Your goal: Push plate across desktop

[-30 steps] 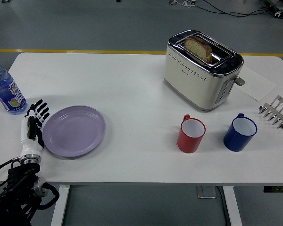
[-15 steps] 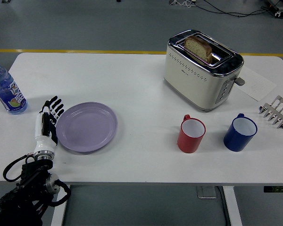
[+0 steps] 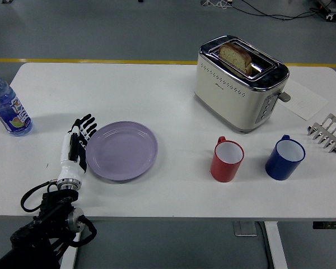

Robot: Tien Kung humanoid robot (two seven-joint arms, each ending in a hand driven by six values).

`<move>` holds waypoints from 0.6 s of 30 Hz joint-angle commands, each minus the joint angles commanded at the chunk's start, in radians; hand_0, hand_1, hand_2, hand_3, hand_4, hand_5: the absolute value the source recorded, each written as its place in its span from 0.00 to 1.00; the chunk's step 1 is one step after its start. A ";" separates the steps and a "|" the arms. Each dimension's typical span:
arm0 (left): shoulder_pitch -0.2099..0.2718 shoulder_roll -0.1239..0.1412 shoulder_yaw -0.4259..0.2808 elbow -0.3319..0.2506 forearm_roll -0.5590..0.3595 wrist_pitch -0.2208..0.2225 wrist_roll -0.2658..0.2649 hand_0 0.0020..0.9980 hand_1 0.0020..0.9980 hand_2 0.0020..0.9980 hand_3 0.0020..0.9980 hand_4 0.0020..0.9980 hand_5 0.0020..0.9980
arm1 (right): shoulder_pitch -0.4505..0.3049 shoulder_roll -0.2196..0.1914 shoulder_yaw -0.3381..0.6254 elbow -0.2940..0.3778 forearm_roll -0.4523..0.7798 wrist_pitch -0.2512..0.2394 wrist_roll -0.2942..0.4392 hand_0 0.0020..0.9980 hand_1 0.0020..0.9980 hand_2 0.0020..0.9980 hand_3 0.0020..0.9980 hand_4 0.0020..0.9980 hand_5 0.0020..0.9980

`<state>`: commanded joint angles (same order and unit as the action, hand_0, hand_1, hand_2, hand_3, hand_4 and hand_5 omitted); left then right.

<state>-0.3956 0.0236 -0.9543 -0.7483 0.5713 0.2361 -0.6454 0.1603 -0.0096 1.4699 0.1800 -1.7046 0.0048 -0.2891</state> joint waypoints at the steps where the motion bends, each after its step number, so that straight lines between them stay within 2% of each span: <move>1: -0.002 0.000 0.011 0.000 -0.004 0.000 0.000 0.78 0.80 0.80 0.76 0.46 1.00 | 0.000 0.000 0.000 0.000 0.000 0.000 0.000 0.64 0.62 0.66 0.59 0.37 0.18; 12: -0.035 -0.024 0.083 -0.001 -0.040 0.008 0.000 0.78 0.80 0.80 0.76 0.46 1.00 | 0.001 -0.002 -0.008 0.000 0.011 0.000 0.001 0.64 0.62 0.66 0.59 0.37 0.18; 18: -0.046 -0.024 0.121 0.004 -0.062 0.012 0.000 0.78 0.80 0.80 0.76 0.46 1.00 | 0.003 -0.002 -0.011 0.000 0.015 0.000 0.001 0.64 0.62 0.66 0.59 0.37 0.18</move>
<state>-0.4419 0.0000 -0.8336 -0.7447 0.5089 0.2479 -0.6454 0.1631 -0.0114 1.4592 0.1800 -1.6901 0.0048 -0.2878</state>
